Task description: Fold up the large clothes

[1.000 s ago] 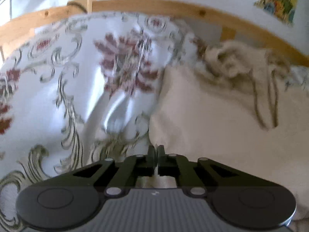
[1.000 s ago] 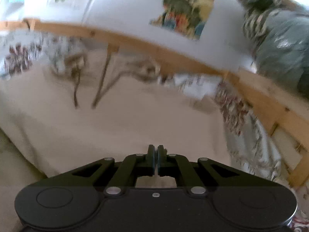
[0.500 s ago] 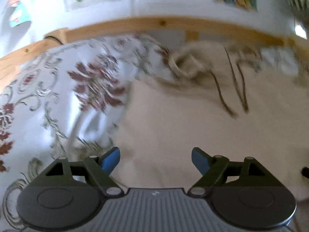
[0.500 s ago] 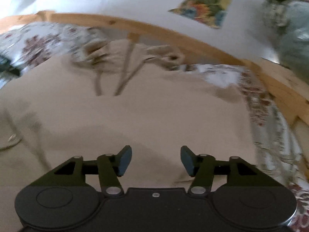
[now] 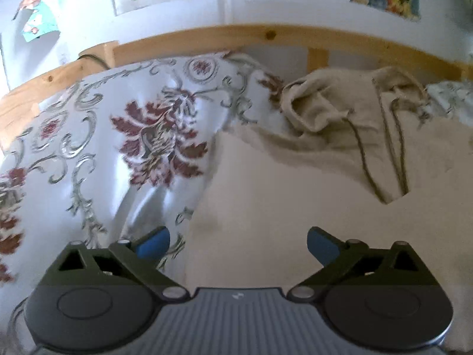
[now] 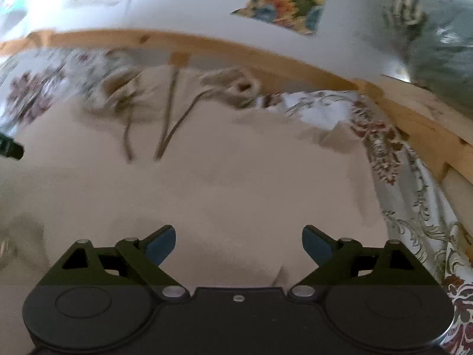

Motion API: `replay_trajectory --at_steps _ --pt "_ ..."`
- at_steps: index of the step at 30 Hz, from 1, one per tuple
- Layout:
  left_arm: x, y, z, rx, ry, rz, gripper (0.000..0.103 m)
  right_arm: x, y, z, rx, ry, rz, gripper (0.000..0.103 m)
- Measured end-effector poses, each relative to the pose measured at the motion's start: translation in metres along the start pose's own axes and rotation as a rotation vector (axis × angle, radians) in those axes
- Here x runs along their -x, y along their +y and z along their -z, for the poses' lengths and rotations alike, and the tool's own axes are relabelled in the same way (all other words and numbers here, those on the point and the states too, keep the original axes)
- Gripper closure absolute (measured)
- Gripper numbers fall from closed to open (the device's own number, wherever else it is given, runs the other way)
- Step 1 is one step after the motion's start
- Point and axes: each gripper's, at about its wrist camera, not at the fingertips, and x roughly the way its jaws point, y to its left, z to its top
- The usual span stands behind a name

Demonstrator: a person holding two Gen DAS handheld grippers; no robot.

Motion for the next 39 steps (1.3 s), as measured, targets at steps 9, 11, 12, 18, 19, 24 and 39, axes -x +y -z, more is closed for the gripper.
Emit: replay_trajectory --at_steps 9,11,12,18,19,24,39 --pt "-0.037 0.005 -0.014 0.063 -0.02 0.105 0.002 -0.035 0.009 -0.029 0.006 -0.083 0.032 0.008" --pt "-0.041 0.008 -0.032 0.071 -0.031 0.126 0.002 -0.042 0.005 -0.044 0.003 -0.109 0.028 0.007" --pt "-0.043 0.009 -0.042 0.069 -0.046 0.138 0.002 -0.044 0.0 -0.053 -0.008 -0.126 0.022 0.002" --pt "-0.088 -0.002 -0.13 -0.018 -0.138 0.166 0.017 -0.114 -0.028 -0.161 0.138 -0.111 -0.083 0.011" --pt "-0.102 -0.008 -0.145 -0.037 -0.107 0.169 0.021 -0.129 -0.029 -0.176 0.159 -0.109 -0.089 0.014" --pt "-0.16 -0.035 -0.185 -0.198 0.092 0.289 0.031 -0.213 -0.036 -0.244 0.147 0.023 -0.102 0.028" --pt "-0.11 -0.039 -0.149 -0.281 -0.339 -0.028 0.1 -0.2 -0.04 -0.235 0.1 -0.109 -0.023 0.101"
